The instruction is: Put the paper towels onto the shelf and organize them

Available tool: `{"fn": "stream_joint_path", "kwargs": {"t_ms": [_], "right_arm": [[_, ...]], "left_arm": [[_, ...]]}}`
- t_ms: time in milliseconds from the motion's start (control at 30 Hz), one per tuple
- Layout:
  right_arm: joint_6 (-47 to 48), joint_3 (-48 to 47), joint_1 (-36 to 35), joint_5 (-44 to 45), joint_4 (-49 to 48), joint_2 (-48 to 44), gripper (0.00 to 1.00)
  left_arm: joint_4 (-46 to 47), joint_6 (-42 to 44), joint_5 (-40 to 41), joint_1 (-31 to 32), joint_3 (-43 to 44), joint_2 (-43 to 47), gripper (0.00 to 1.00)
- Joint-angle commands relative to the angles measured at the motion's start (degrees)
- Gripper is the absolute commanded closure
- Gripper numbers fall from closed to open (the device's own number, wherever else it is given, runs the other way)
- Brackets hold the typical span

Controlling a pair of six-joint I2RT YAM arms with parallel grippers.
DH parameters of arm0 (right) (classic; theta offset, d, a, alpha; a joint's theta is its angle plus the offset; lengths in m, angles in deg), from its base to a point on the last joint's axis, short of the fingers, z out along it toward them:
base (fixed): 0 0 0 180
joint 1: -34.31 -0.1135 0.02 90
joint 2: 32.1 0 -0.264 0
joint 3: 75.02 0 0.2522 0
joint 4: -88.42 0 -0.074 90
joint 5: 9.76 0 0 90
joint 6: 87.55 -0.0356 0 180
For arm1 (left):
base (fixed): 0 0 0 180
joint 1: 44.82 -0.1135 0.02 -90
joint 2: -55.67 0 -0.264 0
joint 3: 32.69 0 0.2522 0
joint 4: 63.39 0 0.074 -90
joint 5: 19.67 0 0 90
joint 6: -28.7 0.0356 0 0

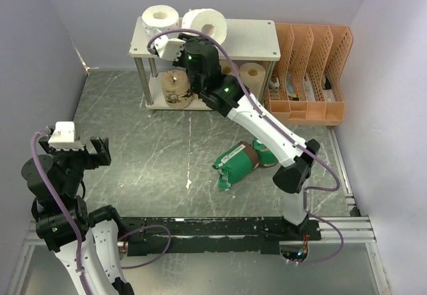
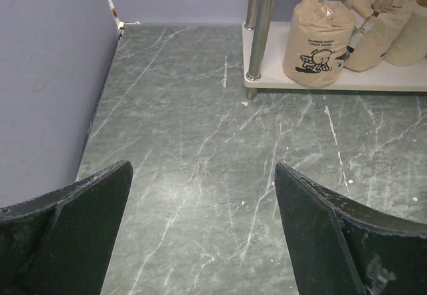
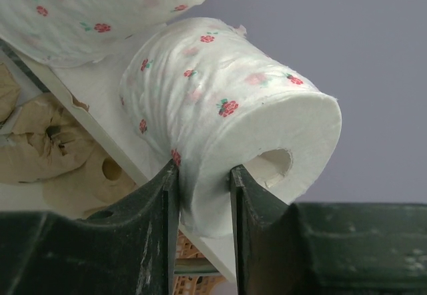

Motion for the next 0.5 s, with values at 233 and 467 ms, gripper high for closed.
{"fn": "stream_joint_path", "kwargs": {"t_ms": [233,467], "right_arm": [[1.21,0.21,1.11,-0.86,-4.91,-1.18,0.69],[0.05,0.11,2.21,-2.46,-8.84,-0.97,0.59]], "left_arm": [[1.62,0.35,-1.33,-0.64,-0.16,-0.92,0.02],[1.66,0.43,-1.44,-0.67,-0.16,-1.64,0.02]]}}
